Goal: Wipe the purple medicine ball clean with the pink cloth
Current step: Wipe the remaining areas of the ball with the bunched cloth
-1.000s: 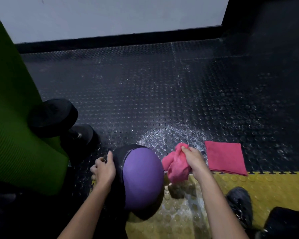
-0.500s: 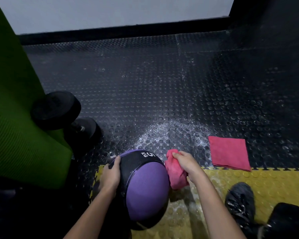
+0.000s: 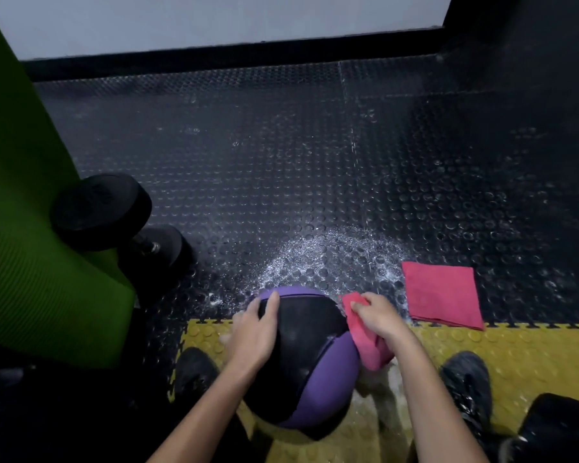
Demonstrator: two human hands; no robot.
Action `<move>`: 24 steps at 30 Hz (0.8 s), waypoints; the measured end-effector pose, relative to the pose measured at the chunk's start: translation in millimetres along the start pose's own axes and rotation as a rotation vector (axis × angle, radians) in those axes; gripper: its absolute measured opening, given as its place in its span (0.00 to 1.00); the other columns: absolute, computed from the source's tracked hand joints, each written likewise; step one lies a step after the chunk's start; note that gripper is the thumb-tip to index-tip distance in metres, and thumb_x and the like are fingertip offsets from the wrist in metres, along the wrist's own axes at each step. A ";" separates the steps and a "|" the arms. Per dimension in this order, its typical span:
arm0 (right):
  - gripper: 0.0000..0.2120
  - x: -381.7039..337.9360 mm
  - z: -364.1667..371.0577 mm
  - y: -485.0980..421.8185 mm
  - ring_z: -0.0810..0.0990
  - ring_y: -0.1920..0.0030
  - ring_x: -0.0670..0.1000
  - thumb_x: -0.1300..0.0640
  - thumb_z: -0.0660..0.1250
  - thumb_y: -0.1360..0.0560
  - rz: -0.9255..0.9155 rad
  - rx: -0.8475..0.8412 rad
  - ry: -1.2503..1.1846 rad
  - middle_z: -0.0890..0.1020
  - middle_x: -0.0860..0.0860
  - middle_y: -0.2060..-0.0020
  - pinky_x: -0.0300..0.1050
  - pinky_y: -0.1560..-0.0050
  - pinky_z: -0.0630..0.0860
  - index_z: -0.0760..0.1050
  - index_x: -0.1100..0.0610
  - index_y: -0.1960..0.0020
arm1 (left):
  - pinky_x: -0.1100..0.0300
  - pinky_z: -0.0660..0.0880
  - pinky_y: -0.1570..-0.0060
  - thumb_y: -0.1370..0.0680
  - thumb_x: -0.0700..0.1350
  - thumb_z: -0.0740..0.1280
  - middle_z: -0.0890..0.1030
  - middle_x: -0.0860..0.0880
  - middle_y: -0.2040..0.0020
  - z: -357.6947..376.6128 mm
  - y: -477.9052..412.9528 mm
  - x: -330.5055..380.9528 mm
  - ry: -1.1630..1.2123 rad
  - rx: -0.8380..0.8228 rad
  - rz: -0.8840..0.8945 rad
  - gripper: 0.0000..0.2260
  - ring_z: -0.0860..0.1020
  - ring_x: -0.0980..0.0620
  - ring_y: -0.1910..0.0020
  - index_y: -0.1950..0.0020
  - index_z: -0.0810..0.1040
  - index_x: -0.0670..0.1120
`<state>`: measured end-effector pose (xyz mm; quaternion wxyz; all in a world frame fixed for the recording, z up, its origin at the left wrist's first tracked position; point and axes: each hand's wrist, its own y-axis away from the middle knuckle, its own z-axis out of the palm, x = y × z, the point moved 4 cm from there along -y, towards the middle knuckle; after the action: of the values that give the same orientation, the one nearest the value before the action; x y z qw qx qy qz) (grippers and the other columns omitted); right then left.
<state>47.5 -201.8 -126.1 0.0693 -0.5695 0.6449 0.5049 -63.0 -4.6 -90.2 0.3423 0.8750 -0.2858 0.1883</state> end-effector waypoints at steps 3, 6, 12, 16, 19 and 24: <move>0.14 -2.5 -34.6 9.2 0.74 0.42 0.57 0.59 0.60 0.23 -0.007 -0.004 -0.051 0.77 0.57 0.43 0.46 0.45 0.70 0.72 0.64 0.39 | 0.50 0.59 0.29 0.23 0.61 0.59 0.72 0.50 0.31 -2.9 -4.9 18.9 0.125 -0.051 0.181 0.24 0.67 0.45 0.31 0.30 0.69 0.54; 0.16 1.7 -59.3 16.4 0.75 0.43 0.54 0.59 0.61 0.23 0.001 0.024 -0.233 0.76 0.53 0.46 0.42 0.46 0.69 0.71 0.62 0.36 | 0.50 0.51 0.27 0.27 0.65 0.60 0.59 0.52 0.24 20.1 -3.0 26.4 -0.079 -0.248 0.320 0.32 0.56 0.46 0.26 0.25 0.59 0.58; 0.21 33.7 -52.7 21.3 0.69 0.35 0.51 0.54 0.61 0.22 0.033 0.145 -0.350 0.71 0.53 0.34 0.42 0.38 0.63 0.65 0.60 0.31 | 0.51 0.40 0.27 0.21 0.61 0.56 0.48 0.57 0.23 63.0 13.2 45.9 -0.087 -0.397 0.422 0.25 0.42 0.46 0.24 0.26 0.53 0.62; 0.21 40.0 -39.7 20.3 0.69 0.35 0.49 0.56 0.59 0.22 0.045 0.116 -0.597 0.71 0.48 0.38 0.38 0.39 0.62 0.64 0.60 0.31 | 0.52 0.42 0.26 0.23 0.64 0.54 0.50 0.55 0.22 57.4 -0.4 43.1 -0.091 -0.415 0.418 0.25 0.46 0.49 0.23 0.27 0.55 0.62; 0.20 47.5 -25.5 15.0 0.71 0.41 0.46 0.53 0.61 0.23 0.088 0.128 -0.673 0.72 0.46 0.39 0.40 0.39 0.65 0.67 0.58 0.33 | 0.53 0.43 0.26 0.18 0.54 0.51 0.53 0.52 0.23 48.7 -4.5 36.7 0.001 -0.366 0.420 0.19 0.50 0.55 0.24 0.26 0.57 0.56; 0.10 28.1 -12.0 28.2 0.78 0.52 0.53 0.50 0.65 0.26 -0.069 0.445 -0.266 0.82 0.51 0.53 0.46 0.49 0.73 0.79 0.54 0.48 | 0.49 0.56 0.27 0.26 0.63 0.63 0.67 0.52 0.28 47.3 1.7 15.3 0.193 -0.043 0.313 0.23 0.64 0.51 0.28 0.33 0.72 0.57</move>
<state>21.0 -233.7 -122.9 0.2941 -0.4905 0.7057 0.4181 -46.0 -44.8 -114.1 0.3531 0.7902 -0.3883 0.3163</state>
